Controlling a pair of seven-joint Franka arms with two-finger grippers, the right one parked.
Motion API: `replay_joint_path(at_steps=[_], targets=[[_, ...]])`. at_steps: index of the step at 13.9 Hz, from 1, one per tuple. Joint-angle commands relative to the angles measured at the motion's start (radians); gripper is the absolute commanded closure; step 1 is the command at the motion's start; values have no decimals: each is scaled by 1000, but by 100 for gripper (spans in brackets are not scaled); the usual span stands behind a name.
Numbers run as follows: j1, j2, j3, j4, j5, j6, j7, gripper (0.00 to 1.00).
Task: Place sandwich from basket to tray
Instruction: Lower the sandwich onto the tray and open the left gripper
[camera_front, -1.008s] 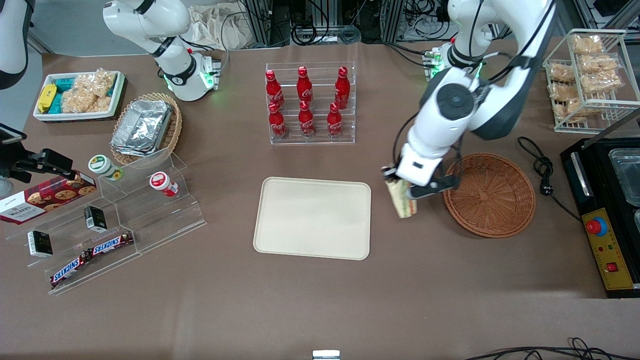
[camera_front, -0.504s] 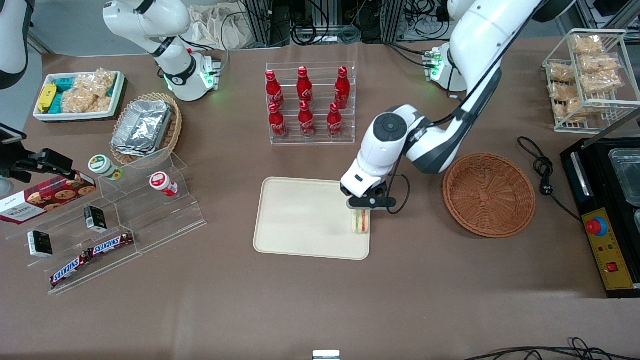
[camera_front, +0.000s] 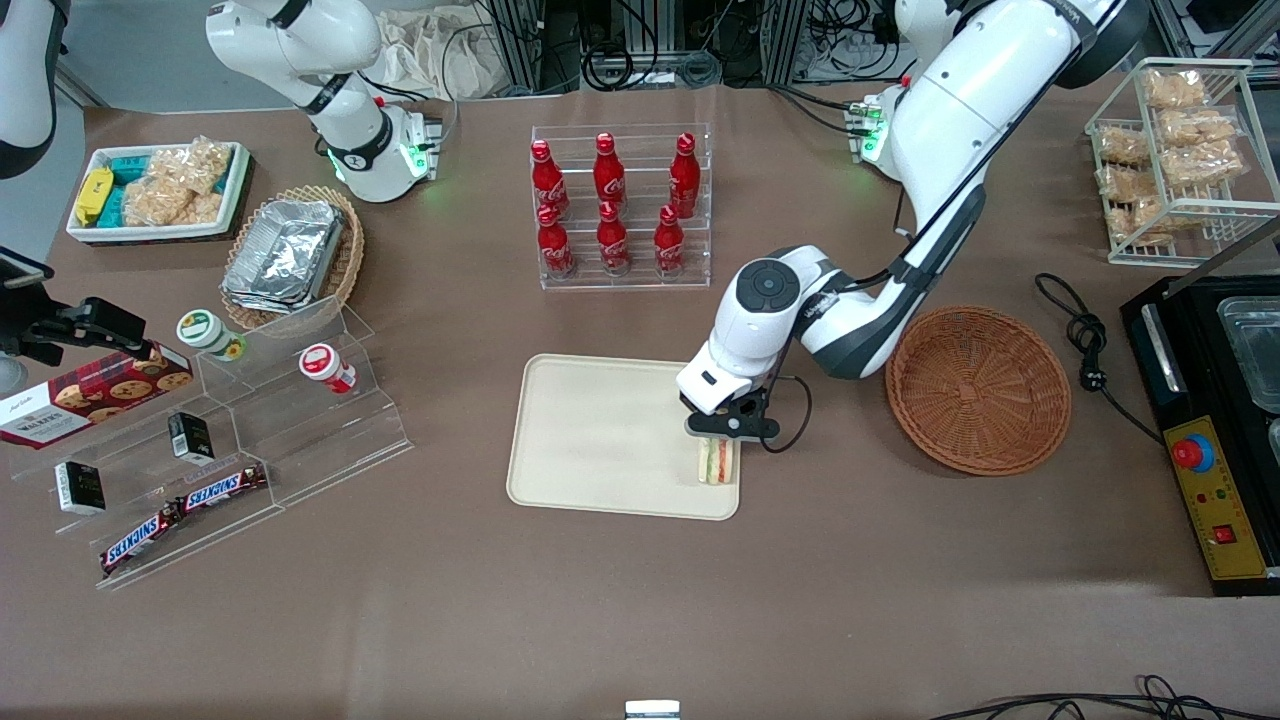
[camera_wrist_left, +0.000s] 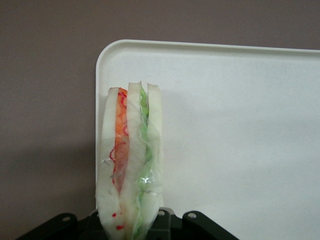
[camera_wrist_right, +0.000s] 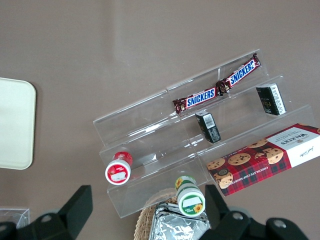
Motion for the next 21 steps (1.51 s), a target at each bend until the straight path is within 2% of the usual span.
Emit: replay_joint_path(at_steps=[1, 2, 3, 4, 5, 7, 11, 13, 15, 18, 21], targets=[[-5, 41, 1, 30, 52, 11, -1, 95], [-5, 46, 2, 28, 54, 23, -1, 85], [-5, 49, 2, 30, 54, 25, -9, 42], [-5, 50, 2, 30, 60, 25, -9, 14], [-2, 49, 2, 31, 61, 25, -10, 1], [5, 29, 1, 30, 54, 25, -33, 1], [25, -97, 1, 30, 40, 2, -150, 1], [62, -164, -2, 38, 25, -74, -161, 1], [80, -221, -4, 64, -47, -151, -150, 1], [116, -275, -4, 116, -104, -280, -142, 1], [169, -305, -4, 183, -222, -369, -43, 1]])
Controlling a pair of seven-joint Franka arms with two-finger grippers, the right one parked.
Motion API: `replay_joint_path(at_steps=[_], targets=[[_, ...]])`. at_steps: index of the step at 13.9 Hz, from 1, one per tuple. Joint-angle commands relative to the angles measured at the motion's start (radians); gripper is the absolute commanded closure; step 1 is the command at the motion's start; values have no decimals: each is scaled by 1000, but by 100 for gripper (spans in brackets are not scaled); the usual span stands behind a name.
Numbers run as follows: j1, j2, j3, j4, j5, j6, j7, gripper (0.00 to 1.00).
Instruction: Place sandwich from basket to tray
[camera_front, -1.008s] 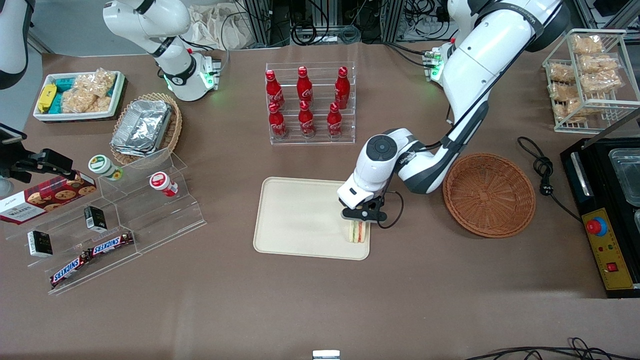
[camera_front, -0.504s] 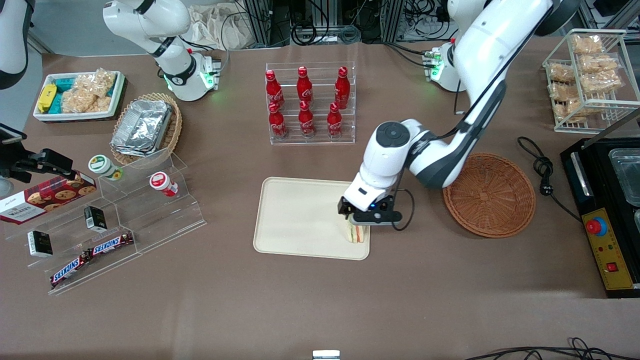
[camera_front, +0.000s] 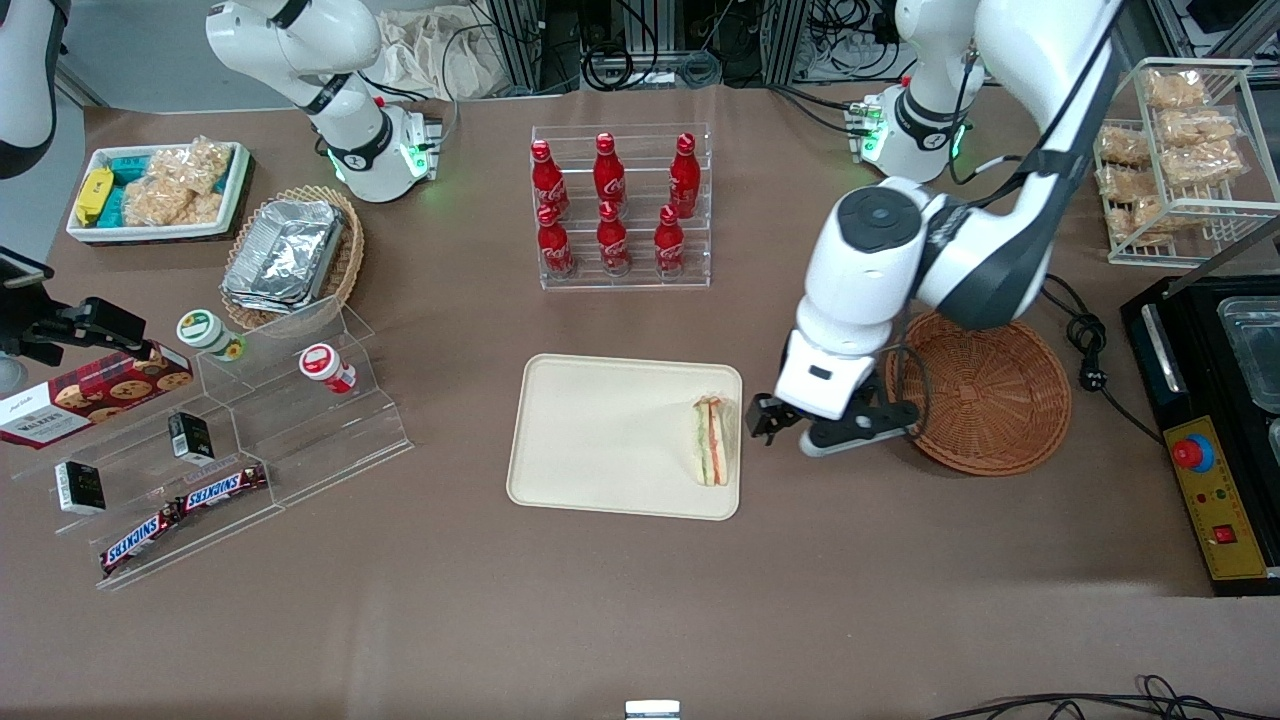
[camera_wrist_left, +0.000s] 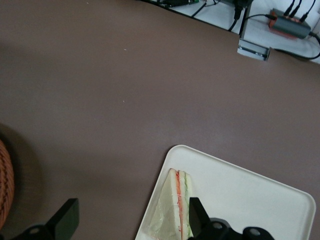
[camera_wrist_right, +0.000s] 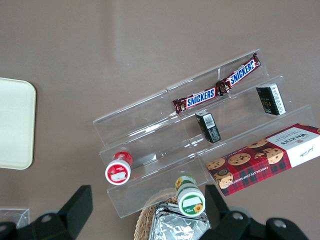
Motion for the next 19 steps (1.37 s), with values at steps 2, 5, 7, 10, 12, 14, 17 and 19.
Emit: replay_joint_path(at_steps=[2, 5, 7, 10, 12, 14, 17, 19], targets=[[113, -53, -15, 82, -169, -212, 214, 1], [177, -155, -4, 111, -301, -437, 441, 1], [171, -201, 84, 134, -315, -579, 543, 1], [146, -284, 238, 165, -402, -729, 722, 1], [103, -356, 329, 139, -406, -774, 743, 1], [88, -403, 355, 109, -401, -777, 744, 1], [46, -402, 386, 117, -396, -777, 746, 1], [45, -396, 403, 131, -404, -777, 767, 1]])
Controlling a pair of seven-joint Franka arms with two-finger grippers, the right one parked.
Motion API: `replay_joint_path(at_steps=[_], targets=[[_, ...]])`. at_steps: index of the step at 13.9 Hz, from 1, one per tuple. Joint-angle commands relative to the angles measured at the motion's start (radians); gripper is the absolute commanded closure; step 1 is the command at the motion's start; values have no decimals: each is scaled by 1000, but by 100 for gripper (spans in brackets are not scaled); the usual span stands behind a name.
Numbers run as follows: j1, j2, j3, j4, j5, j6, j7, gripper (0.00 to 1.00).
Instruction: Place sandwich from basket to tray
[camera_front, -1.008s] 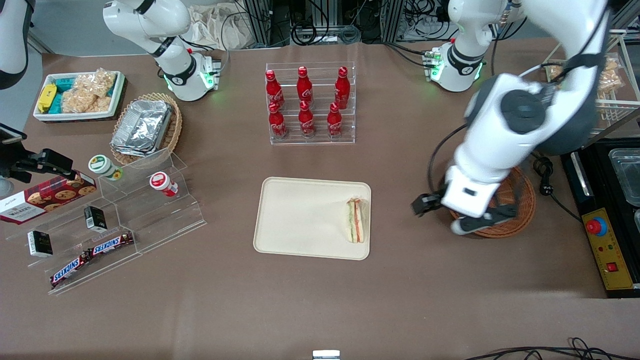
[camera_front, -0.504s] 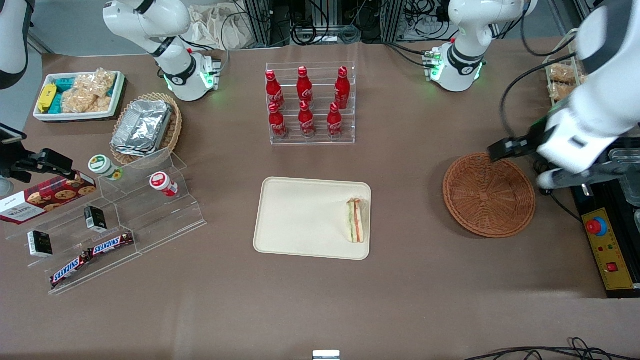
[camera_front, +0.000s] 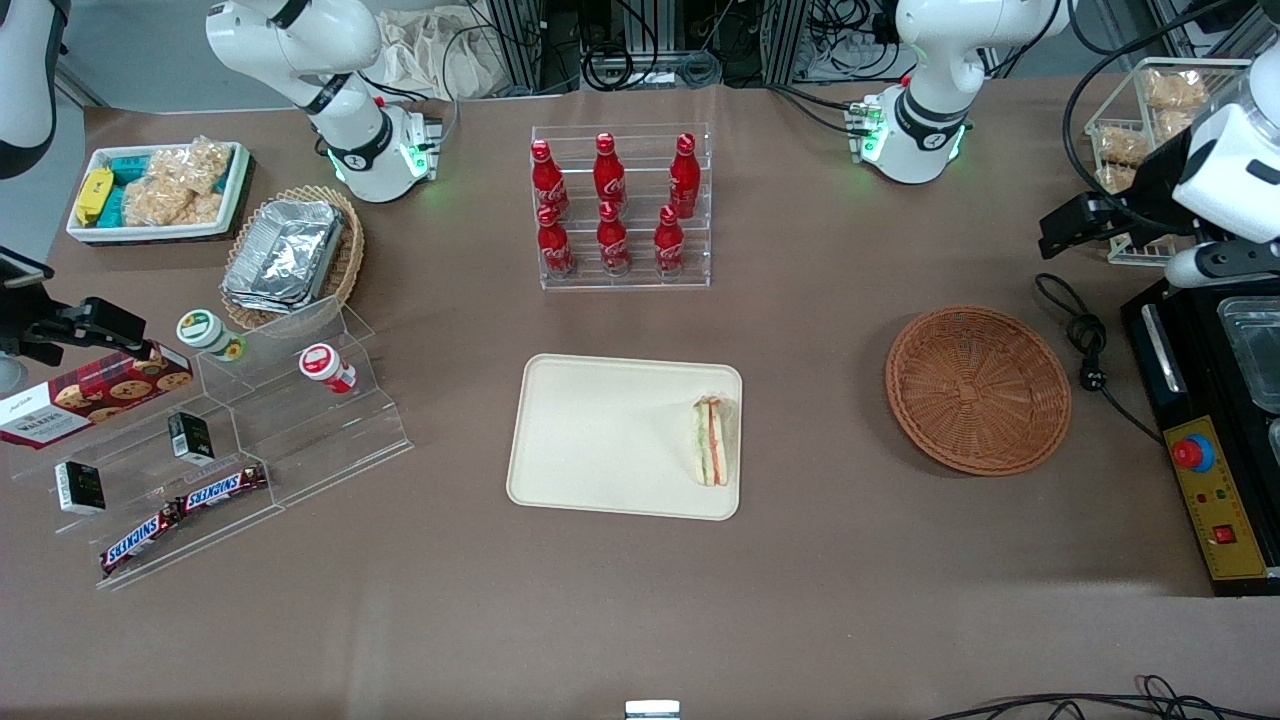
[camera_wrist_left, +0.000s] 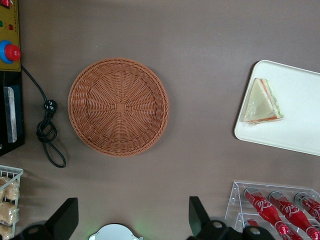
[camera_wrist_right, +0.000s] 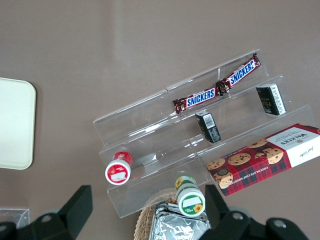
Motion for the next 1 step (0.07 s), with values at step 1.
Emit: replay_joint_path(at_steps=[1], targets=[[-14, -6, 29, -2, -12, 0, 35, 1]])
